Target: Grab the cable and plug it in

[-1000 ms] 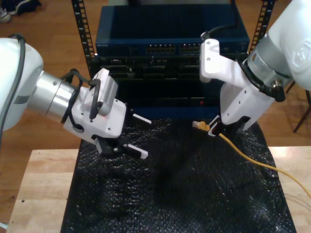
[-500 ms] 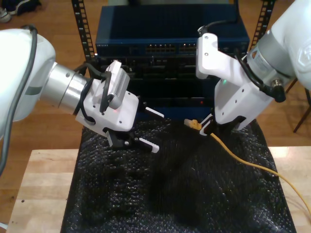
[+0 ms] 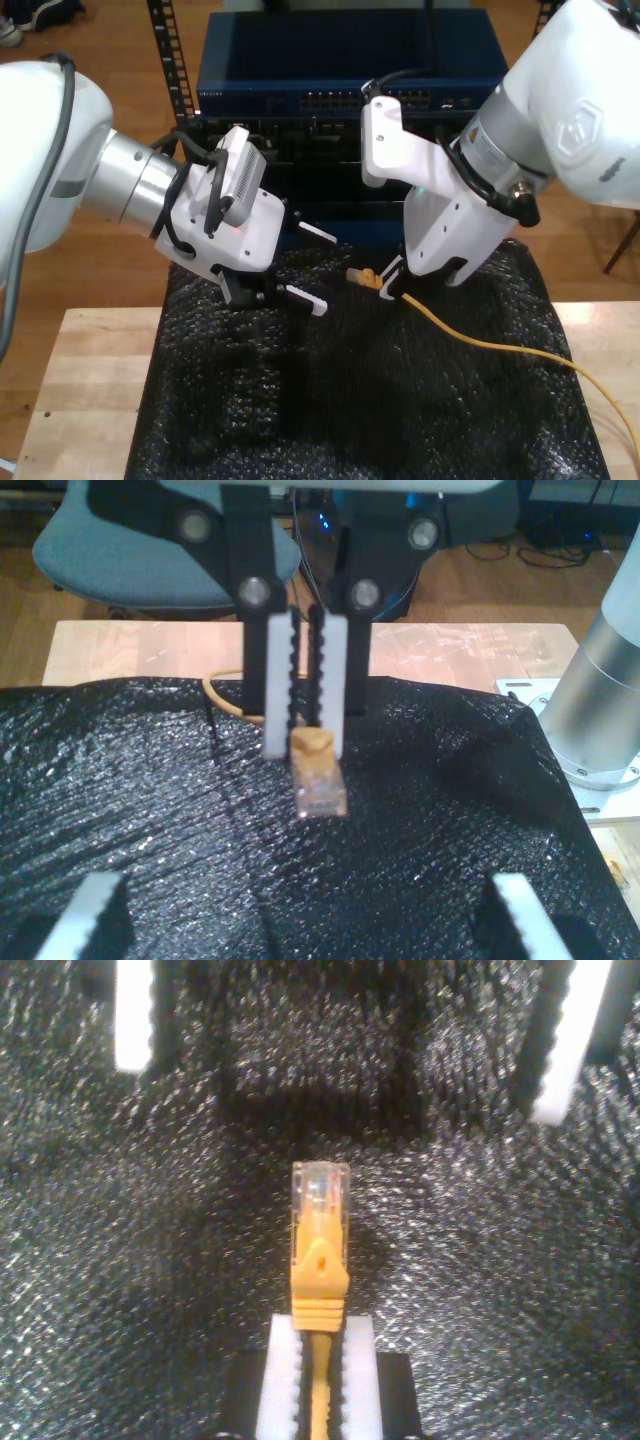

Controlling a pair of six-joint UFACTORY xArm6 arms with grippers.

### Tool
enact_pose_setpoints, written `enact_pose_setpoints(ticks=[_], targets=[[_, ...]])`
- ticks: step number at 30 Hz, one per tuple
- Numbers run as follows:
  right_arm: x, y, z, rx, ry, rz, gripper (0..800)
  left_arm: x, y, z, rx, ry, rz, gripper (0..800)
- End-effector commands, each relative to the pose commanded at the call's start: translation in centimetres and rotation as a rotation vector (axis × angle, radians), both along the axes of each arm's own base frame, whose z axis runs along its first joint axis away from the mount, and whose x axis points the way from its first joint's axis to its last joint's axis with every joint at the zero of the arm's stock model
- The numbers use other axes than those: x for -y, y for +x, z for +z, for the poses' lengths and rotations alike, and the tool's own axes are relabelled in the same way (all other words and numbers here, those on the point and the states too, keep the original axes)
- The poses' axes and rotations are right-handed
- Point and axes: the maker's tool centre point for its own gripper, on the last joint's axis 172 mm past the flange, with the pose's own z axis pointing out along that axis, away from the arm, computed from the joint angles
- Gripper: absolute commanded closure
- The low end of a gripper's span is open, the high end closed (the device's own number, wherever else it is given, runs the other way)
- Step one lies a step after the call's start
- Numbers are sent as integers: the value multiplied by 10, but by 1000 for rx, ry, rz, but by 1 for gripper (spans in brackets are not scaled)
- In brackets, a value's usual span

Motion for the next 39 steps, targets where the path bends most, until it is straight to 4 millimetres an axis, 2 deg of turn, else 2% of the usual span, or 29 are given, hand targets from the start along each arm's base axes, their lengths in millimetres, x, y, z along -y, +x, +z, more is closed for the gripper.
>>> enact_pose_setpoints(ticks=[8,12,17,27,36,39], targets=[[-10,3,1,22,6,10,796,2,0,10,22,-13,4,37],[-10,3,0,19,5,10,796,3,1,14,27,-26,9,113],[-10,3,1,20,8,9,796,3,2,14,31,-26,12,132],[-14,7,13,28,25,-8,796,5,2,14,34,-45,18,239],[-14,7,13,27,25,-12,796,3,4,15,39,-75,42,331],[-13,7,12,25,24,-13,796,3,3,16,41,-75,42,333]])
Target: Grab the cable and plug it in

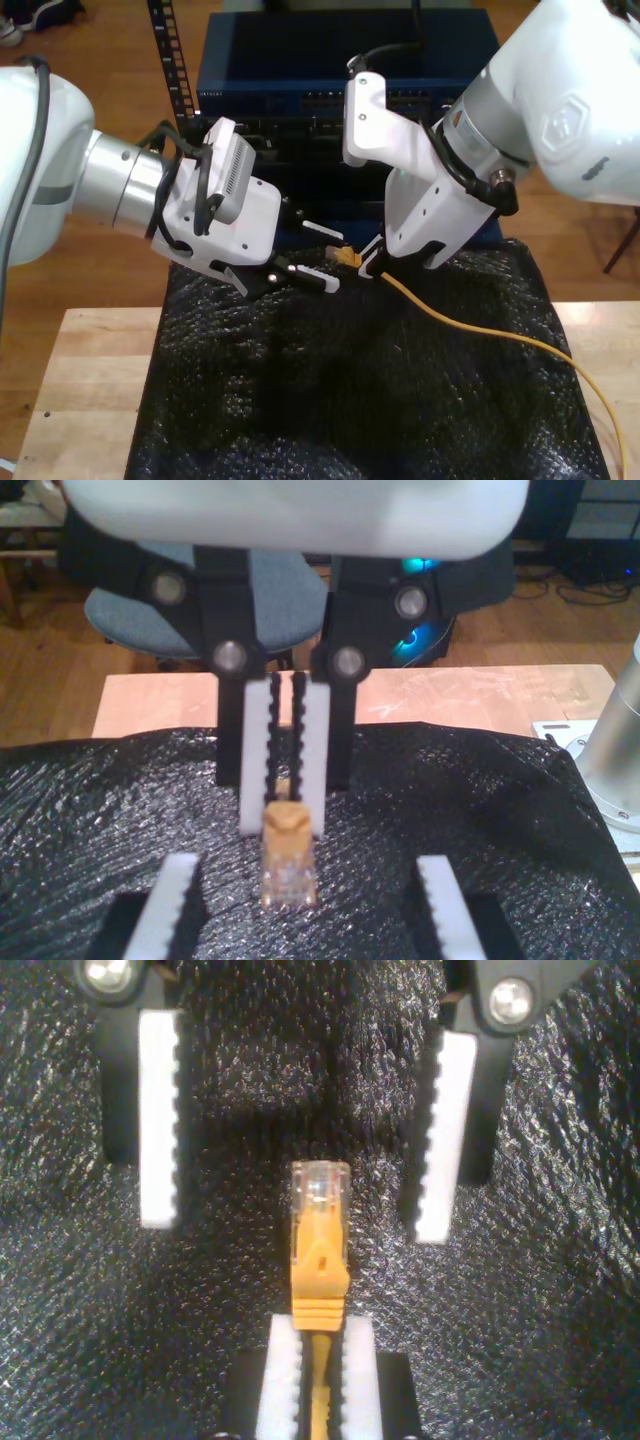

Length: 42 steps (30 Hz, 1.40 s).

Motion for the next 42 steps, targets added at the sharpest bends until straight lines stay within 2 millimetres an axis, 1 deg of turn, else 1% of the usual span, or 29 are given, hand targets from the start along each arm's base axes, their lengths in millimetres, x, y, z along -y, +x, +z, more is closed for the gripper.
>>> enact_pose_setpoints(ticks=[3,6,7,12,16,19,21,23,27,32,42], targets=[[-1,0,0,0,0,2,796,-1,1,0,1,1,3,375],[0,0,-1,-1,-2,0,796,-1,1,0,1,1,3,389],[0,0,-1,1,-2,1,796,0,1,0,1,1,2,410],[0,0,-1,-1,-1,1,794,-1,1,0,1,2,5,420],[0,-1,-2,-4,-2,2,796,-1,1,0,1,2,5,441],[0,-1,-1,-3,-1,2,796,-1,1,0,0,2,5,490],[0,0,-1,-1,-1,1,796,-1,1,0,-1,2,6,501],[0,0,-1,-1,-1,1,796,-1,1,0,-4,2,7,554],[0,-1,-1,-3,-1,2,796,0,2,1,-5,-2,10,592],[0,0,-2,-3,-1,1,796,4,4,10,-4,-36,17,598],[0,0,-1,-2,-1,-2,794,2,6,9,0,-35,26,598]])
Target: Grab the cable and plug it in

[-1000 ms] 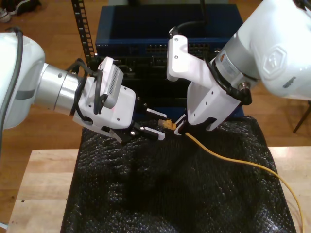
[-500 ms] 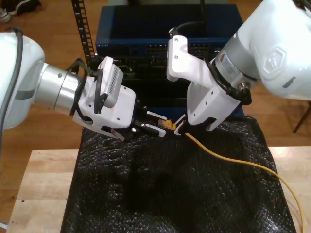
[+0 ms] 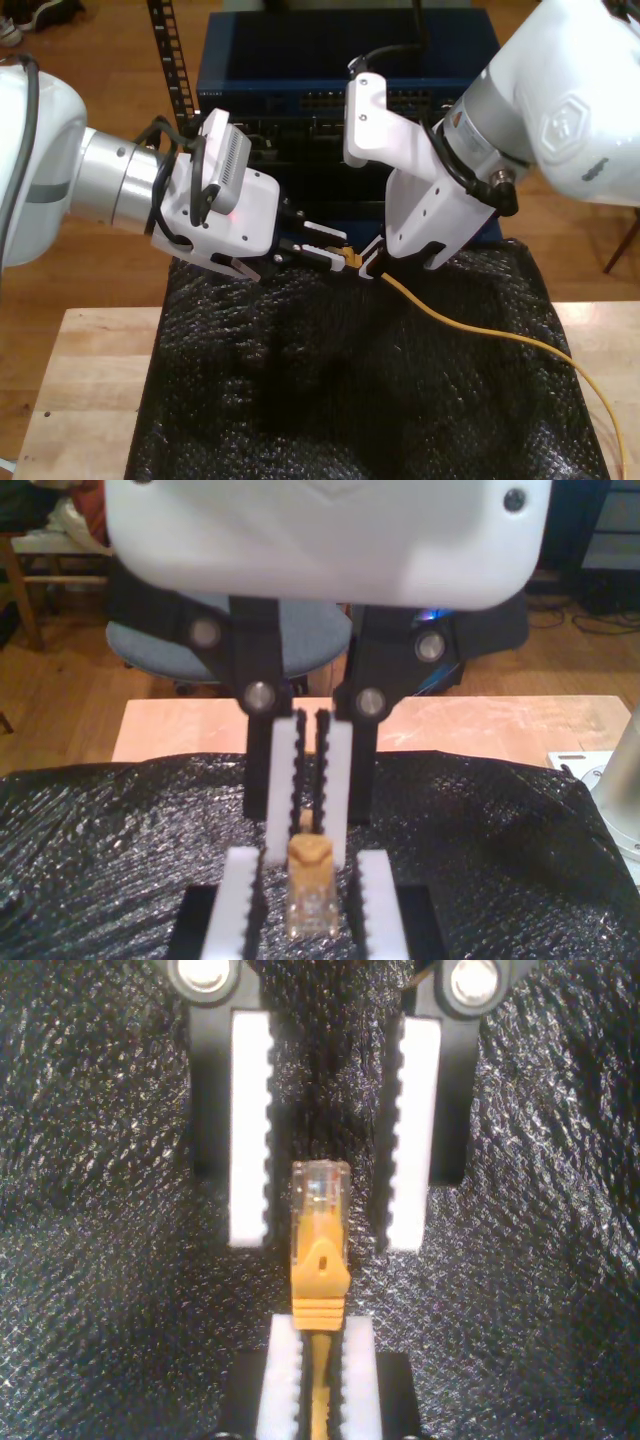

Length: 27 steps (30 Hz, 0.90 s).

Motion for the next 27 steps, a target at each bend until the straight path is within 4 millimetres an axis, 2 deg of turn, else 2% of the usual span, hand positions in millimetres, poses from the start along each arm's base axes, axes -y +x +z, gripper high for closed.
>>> enact_pose_setpoints(ticks=[14,18,27], targets=[[0,0,0,1,-1,0,794,0,-2,-1,0,2,-6,618],[0,0,0,1,-1,0,794,0,-6,-10,-24,-2,-3,618],[0,0,0,1,-1,0,794,1,-6,-11,-27,-3,-2,618]])
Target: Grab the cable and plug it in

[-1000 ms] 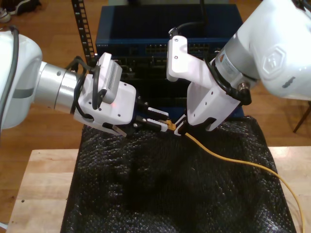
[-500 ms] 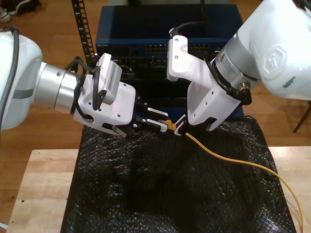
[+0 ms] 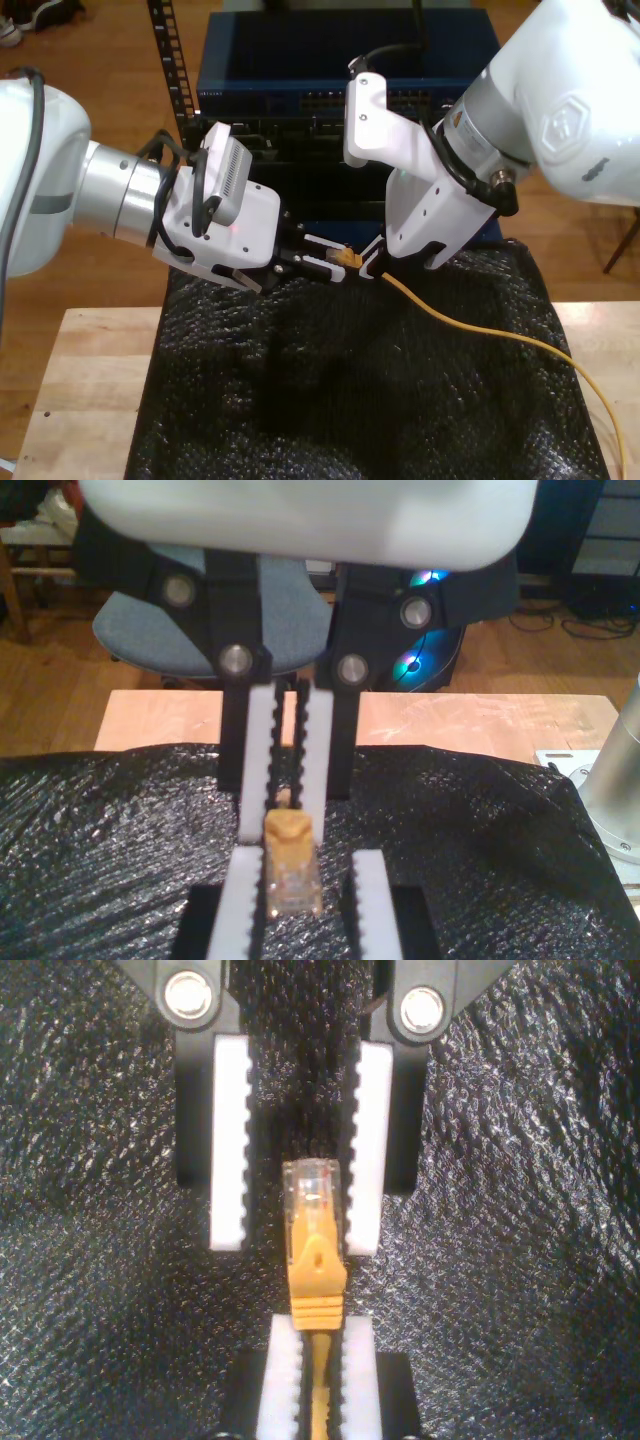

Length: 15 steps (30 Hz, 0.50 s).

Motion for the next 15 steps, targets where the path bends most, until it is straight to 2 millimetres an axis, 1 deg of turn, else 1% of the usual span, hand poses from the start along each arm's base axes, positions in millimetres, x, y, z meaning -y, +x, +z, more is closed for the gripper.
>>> enact_pose_setpoints(ticks=[4,9,10,11,14,15], targets=[[0,0,0,0,0,0,794,0,0,1,3,0,-1,639],[0,-1,-1,-3,0,0,792,0,1,1,4,0,2,730],[0,-1,-1,-3,0,0,791,0,1,1,2,0,3,763],[0,-1,-1,-3,0,0,790,0,1,1,2,0,3,770],[0,-2,-2,-5,-1,2,761,0,0,1,-1,-1,2,795],[0,-2,-1,-5,-1,3,722,0,0,1,-1,-1,2,797]])
